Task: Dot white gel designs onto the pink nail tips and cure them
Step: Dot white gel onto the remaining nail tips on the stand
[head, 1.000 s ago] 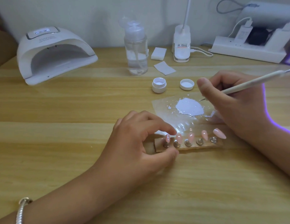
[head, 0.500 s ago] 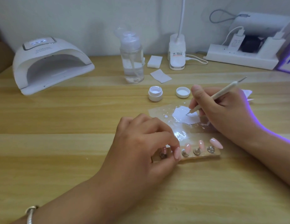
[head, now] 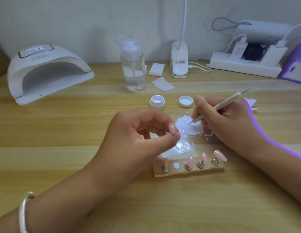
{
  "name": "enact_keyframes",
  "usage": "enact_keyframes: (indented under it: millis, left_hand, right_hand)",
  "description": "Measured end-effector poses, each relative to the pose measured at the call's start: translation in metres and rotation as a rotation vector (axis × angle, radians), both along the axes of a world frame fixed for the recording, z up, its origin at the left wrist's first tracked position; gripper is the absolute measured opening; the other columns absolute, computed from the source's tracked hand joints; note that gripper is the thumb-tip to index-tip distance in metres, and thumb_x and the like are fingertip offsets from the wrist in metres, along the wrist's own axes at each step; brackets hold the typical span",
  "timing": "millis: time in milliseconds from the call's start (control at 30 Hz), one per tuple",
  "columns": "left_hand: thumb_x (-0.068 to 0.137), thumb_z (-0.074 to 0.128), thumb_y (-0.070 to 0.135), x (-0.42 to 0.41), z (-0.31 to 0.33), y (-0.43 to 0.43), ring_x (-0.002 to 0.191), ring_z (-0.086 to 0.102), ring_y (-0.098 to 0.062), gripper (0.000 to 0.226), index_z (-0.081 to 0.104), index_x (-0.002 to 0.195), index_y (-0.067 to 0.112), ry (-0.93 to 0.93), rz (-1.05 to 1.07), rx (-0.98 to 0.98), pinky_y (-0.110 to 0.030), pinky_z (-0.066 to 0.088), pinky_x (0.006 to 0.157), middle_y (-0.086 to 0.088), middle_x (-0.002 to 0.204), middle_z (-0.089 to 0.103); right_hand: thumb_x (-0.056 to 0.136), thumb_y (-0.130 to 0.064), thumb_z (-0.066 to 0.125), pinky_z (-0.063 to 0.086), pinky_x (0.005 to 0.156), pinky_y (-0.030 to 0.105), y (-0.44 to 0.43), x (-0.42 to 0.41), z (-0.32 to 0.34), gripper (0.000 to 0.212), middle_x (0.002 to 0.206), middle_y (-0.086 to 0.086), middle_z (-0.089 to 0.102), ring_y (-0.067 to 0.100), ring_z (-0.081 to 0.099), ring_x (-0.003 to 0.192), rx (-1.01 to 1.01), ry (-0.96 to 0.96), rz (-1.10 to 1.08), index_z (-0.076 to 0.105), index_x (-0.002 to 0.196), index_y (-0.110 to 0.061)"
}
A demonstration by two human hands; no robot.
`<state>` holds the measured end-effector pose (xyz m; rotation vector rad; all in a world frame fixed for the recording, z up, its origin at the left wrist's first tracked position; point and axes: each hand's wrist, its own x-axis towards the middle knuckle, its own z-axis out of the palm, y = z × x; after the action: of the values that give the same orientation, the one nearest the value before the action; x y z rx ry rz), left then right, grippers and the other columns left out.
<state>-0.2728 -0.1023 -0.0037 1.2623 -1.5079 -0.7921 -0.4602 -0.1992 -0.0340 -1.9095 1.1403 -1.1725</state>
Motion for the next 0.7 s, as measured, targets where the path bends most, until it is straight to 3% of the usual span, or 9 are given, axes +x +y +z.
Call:
enact_keyframes:
  millis: [67,100,233,433,600,700]
  left_hand:
    - [0.073,0.083,0.009,0.002,-0.008,-0.008,0.073,0.067,-0.012,0.012,0.071,0.072,0.012,0.123,-0.016,0.099,-0.048,0.052,0.069,-0.006,0.081,0.076]
    - [0.073,0.083,0.012,0.002,-0.012,-0.01,0.073,0.065,-0.014,0.01,0.072,0.073,0.012,0.145,-0.022,0.124,-0.048,0.052,0.069,-0.007,0.083,0.076]
    - [0.067,0.085,0.018,0.006,-0.021,-0.015,0.063,0.06,-0.012,0.018,0.076,0.077,0.006,0.228,-0.054,0.169,-0.022,0.053,0.054,-0.001,0.079,0.075]
    - [0.066,0.083,0.03,0.009,-0.027,-0.016,0.067,0.056,-0.024,0.016,0.082,0.077,0.019,0.222,-0.085,0.188,-0.025,0.054,0.059,-0.02,0.083,0.072]
    - [0.073,0.08,0.031,0.008,-0.031,-0.016,0.07,0.06,-0.022,0.009,0.082,0.082,0.028,0.165,-0.101,0.109,-0.033,0.05,0.063,0.005,0.083,0.077]
    - [0.076,0.079,0.029,0.006,-0.03,-0.015,0.073,0.063,-0.029,0.008,0.082,0.082,0.027,0.114,-0.086,0.047,-0.037,0.05,0.063,0.008,0.084,0.077]
  right_hand:
    - [0.1,-0.032,0.056,0.042,0.046,0.014,0.001,0.0,0.0,0.044,0.047,-0.012,0.058,0.005,0.054,0.044,0.002,0.01,0.006,0.069,0.06,-0.021]
    - [0.1,-0.031,0.056,0.042,0.046,0.014,0.001,0.0,0.0,0.044,0.047,-0.011,0.058,0.006,0.054,0.044,0.002,0.011,-0.001,0.068,0.059,-0.022]
    - [0.1,-0.032,0.056,0.043,0.046,0.016,-0.001,0.0,-0.001,0.044,0.046,-0.008,0.057,0.007,0.053,0.043,0.02,-0.007,-0.008,0.069,0.059,-0.022]
    - [0.099,-0.036,0.057,0.045,0.045,0.023,-0.002,0.001,-0.002,0.043,0.049,0.004,0.057,0.011,0.053,0.042,-0.019,-0.028,-0.046,0.07,0.061,-0.022]
    - [0.097,-0.04,0.053,0.047,0.052,0.02,0.011,0.008,0.016,0.041,0.06,0.003,0.067,0.013,0.064,0.054,-0.056,-0.273,0.069,0.075,0.077,-0.011]
    - [0.091,-0.038,0.066,0.047,0.048,0.023,0.023,0.017,0.027,0.029,0.062,0.004,0.068,0.014,0.063,0.053,-0.08,-0.285,0.134,0.072,0.072,-0.017]
